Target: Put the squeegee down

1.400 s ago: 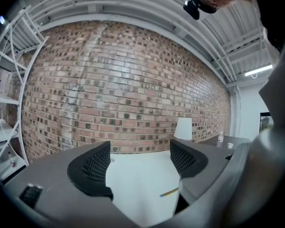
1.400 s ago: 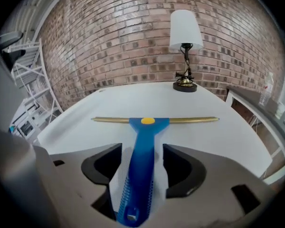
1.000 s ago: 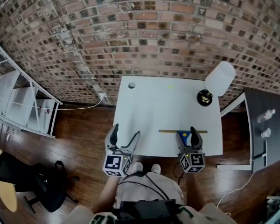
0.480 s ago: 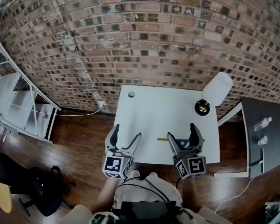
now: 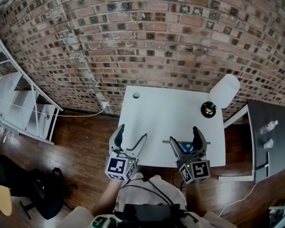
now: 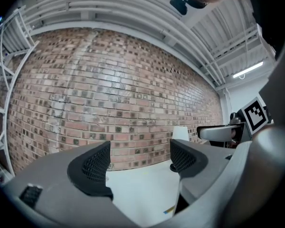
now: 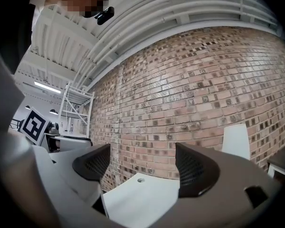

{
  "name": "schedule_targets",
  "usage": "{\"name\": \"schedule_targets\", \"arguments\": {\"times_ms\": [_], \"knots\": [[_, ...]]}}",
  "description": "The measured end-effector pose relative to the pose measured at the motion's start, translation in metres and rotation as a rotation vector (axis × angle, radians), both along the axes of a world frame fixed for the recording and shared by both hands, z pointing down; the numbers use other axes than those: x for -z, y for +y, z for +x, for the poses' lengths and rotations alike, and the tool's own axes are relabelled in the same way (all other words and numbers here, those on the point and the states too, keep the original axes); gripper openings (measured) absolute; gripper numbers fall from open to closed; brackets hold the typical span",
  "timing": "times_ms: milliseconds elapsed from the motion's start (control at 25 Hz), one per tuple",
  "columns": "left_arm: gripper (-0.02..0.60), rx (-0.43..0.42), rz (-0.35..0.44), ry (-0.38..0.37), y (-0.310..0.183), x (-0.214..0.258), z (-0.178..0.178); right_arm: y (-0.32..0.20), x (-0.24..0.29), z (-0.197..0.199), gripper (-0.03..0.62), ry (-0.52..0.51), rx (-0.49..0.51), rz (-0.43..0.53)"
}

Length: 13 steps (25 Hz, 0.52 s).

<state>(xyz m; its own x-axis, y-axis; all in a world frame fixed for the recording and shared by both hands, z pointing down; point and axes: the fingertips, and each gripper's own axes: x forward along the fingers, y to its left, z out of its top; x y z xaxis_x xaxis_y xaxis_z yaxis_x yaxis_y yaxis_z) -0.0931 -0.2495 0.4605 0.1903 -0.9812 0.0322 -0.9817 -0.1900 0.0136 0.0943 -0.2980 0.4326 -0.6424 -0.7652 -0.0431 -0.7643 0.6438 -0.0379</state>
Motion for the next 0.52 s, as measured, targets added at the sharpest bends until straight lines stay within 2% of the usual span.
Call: {"name": "schedule_targets", "arguments": {"times_ms": [160,360,520], "knots": [[0.383,-0.014,0.000,0.004,-0.003,0.000,-0.001,0.003,-0.009,0.007,0.457,-0.013,-0.031,-0.035],[0.383,-0.031,-0.006,-0.008,-0.004,-0.002,0.001,0.004,0.010,0.013,0.457,-0.014,-0.056,0.031],[0.383,-0.033,-0.014,-0.010,-0.004,-0.006,0.000,0.000,0.013,0.012,0.456,-0.019,-0.054,0.033]]}}
